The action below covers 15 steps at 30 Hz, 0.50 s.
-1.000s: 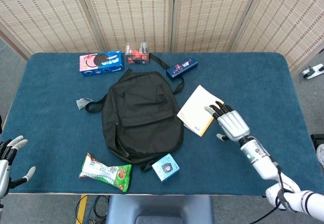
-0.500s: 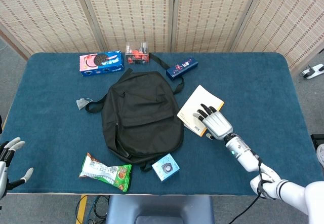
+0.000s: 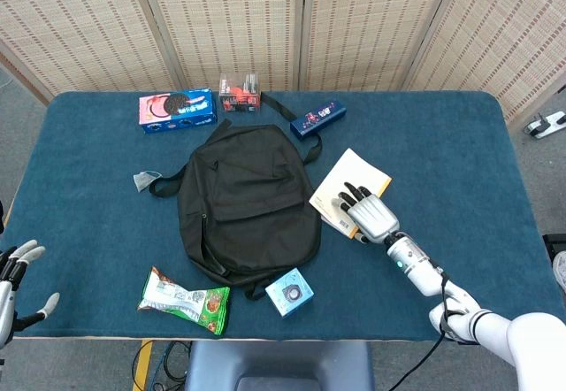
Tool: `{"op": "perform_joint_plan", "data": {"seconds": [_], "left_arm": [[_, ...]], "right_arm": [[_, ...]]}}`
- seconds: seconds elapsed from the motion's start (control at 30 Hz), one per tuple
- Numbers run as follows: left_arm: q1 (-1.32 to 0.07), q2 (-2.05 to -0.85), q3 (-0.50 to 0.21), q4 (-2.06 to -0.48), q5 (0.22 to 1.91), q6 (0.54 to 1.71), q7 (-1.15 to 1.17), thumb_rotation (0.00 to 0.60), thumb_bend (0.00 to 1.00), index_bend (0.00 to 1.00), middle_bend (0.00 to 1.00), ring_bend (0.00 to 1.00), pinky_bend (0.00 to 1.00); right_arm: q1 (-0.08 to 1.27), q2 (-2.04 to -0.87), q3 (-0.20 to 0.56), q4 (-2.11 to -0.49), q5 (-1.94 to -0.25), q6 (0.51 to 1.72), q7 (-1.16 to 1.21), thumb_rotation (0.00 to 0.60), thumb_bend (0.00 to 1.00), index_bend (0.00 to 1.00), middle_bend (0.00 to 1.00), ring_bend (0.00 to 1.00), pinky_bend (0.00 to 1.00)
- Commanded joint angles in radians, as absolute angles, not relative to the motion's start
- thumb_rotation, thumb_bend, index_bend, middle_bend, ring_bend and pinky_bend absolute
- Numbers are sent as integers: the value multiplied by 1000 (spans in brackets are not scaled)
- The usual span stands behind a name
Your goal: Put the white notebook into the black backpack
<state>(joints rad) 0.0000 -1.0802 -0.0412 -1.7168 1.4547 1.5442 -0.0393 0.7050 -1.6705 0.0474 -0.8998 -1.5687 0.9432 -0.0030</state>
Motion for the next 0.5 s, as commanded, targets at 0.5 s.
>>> {"op": "perform_joint_plan", "data": {"seconds": [0.5], "left_arm": [[6, -1081, -39, -1709, 1456, 1545, -52, 600, 265, 231, 126, 78, 33]], "right_arm": [[715, -1690, 24, -867, -1568, 945, 9, 600, 137, 190, 178, 0, 167]]}}
